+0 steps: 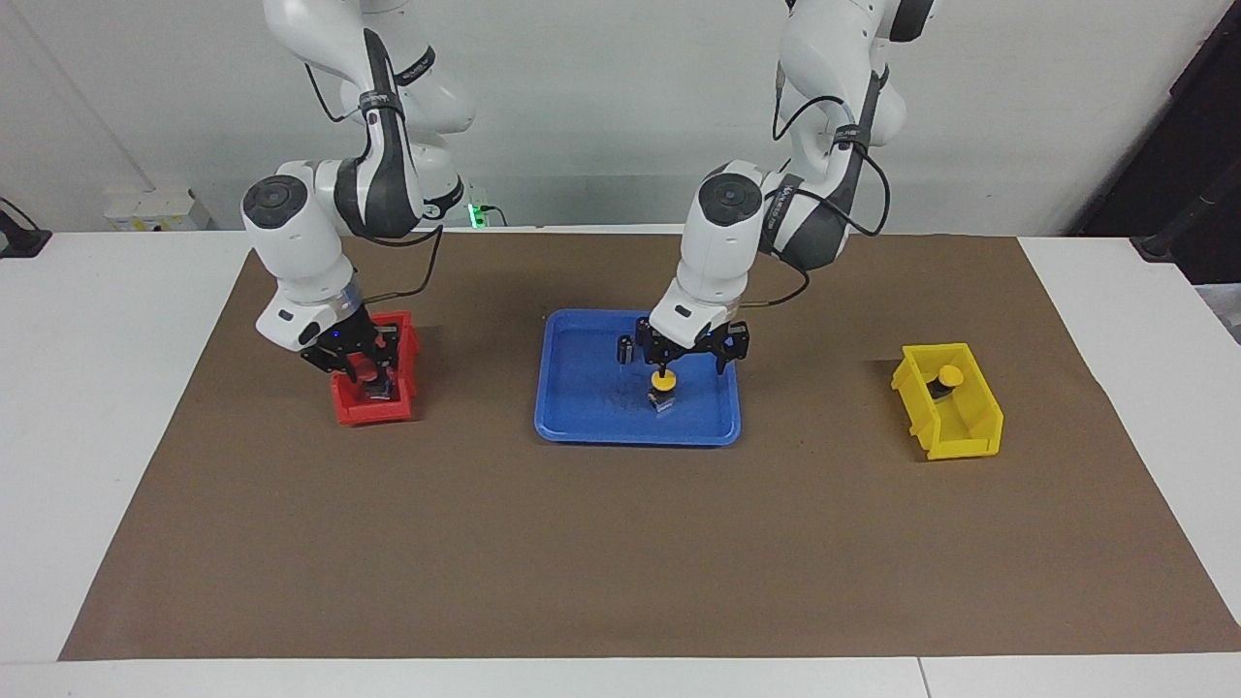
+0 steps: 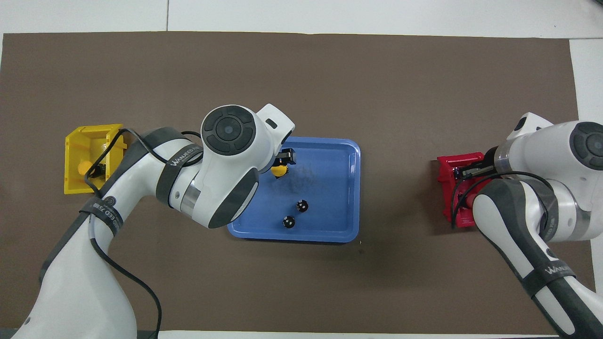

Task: Sort red and yellow buttons by color

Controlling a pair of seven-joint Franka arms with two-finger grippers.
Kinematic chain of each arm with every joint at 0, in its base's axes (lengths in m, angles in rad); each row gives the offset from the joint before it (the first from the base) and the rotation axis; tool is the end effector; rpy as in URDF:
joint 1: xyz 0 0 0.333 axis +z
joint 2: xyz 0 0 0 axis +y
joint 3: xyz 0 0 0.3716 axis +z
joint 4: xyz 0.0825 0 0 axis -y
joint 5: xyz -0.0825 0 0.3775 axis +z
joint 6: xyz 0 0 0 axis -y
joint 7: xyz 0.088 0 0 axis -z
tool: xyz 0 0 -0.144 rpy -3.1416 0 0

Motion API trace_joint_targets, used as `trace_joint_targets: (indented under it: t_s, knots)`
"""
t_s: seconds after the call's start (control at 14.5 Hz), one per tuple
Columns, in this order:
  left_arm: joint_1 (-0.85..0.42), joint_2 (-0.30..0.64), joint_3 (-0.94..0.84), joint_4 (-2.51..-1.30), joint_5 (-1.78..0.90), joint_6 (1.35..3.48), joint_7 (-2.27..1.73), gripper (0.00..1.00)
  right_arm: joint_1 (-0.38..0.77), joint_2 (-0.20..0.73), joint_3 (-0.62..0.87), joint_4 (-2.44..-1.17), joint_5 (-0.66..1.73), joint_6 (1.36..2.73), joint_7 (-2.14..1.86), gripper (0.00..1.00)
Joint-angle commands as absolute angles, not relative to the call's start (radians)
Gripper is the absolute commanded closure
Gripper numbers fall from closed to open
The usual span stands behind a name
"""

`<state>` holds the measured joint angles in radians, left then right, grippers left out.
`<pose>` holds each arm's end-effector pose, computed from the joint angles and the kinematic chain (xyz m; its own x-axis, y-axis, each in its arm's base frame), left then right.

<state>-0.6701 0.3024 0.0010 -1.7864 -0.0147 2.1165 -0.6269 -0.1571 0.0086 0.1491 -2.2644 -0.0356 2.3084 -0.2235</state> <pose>0.5093 -0.4042 0.4064 0.9993 -0.0346 0.0151 -0.0350 -0.9990 0.0263 0.5202 -0.0059 0.3823 0.9711 0.2370 0.0286 0.2361 -0.9712 0.0331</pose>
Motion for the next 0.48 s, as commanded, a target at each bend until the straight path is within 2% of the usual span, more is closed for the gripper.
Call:
trace_joint_targets:
  t_s: [0.0, 0.21, 0.34, 0.41]
  knots:
    - [-0.692, 0.334, 0.017, -1.776, -0.026, 2.149, -0.653, 0.04, -0.176, -0.018, 0.16, -2.321, -0.012, 2.362, -0.253, 0.71]
    - [-0.703, 0.337, 0.017, -1.787, -0.049, 2.178, -0.693, 0.14, -0.176, -0.023, 0.16, -2.368, -0.012, 2.43, -0.253, 0.69]
    - [-0.703, 0.344, 0.017, -1.787, -0.066, 2.181, -0.693, 0.31, -0.176, -0.023, 0.16, -2.367, -0.012, 2.425, -0.255, 0.43]
    - [-0.703, 0.354, 0.017, -1.787, -0.067, 2.192, -0.695, 0.33, -0.176, -0.021, 0.16, -2.355, -0.012, 2.412, -0.258, 0.39]
